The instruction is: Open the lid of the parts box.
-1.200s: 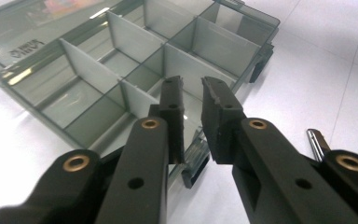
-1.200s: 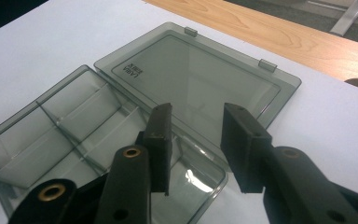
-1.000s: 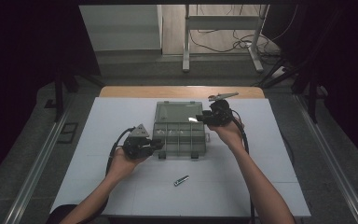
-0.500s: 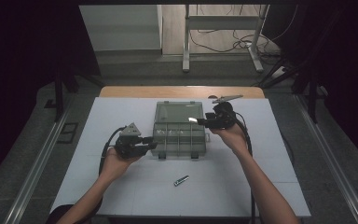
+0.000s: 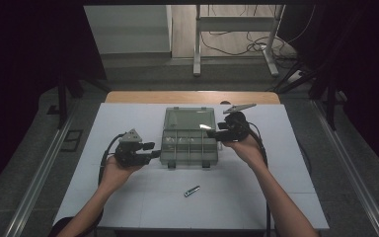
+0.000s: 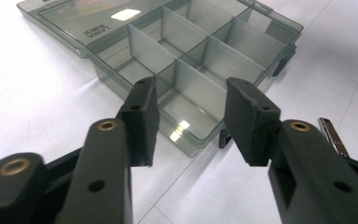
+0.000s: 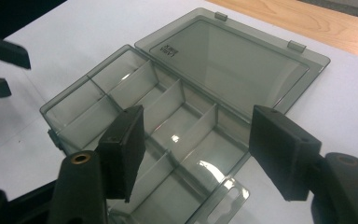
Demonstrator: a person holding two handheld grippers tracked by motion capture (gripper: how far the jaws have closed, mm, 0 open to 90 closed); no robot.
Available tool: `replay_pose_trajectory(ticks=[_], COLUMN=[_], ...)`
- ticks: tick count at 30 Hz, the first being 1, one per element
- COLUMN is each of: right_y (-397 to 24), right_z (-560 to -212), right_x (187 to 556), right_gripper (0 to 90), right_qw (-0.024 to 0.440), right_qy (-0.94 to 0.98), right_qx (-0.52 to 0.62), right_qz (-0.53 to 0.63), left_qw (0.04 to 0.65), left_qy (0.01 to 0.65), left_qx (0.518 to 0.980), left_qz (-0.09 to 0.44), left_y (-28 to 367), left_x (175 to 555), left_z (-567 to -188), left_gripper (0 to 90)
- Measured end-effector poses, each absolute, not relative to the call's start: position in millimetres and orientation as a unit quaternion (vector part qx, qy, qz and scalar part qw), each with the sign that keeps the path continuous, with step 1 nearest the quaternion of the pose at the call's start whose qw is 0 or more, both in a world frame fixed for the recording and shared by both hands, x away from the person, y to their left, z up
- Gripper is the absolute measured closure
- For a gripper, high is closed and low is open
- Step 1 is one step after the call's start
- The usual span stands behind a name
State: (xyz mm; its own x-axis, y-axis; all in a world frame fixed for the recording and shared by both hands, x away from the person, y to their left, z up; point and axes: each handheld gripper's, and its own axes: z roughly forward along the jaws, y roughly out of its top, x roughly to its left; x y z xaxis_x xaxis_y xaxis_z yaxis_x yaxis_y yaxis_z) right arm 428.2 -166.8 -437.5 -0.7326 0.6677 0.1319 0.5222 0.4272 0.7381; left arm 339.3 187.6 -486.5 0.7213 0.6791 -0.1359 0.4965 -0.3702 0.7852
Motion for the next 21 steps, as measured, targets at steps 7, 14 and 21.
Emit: replay_pose_trajectory(ticks=[7,14,21], right_y=[-169.1,-173.4,-180.0], right_z=[-438.2,-440.5,-438.1], right_x=[416.2,403.4,391.3], right_gripper=[28.5,25.9,22.5], right_qw=[0.093,0.092,0.087], right_qy=[0.846,0.847,0.842], right_qx=[0.347,0.345,0.338], right_qz=[0.395,0.394,0.411], left_qw=[0.431,0.44,0.439], left_qy=[0.363,0.378,0.378], left_qx=[0.819,0.807,0.807], left_qz=[0.113,0.108,0.115], left_y=[195.8,199.8,204.1], left_x=[333.9,331.7,324.4], left_z=[-483.1,-480.2,-479.7], left_gripper=[48.1,42.3,36.2])
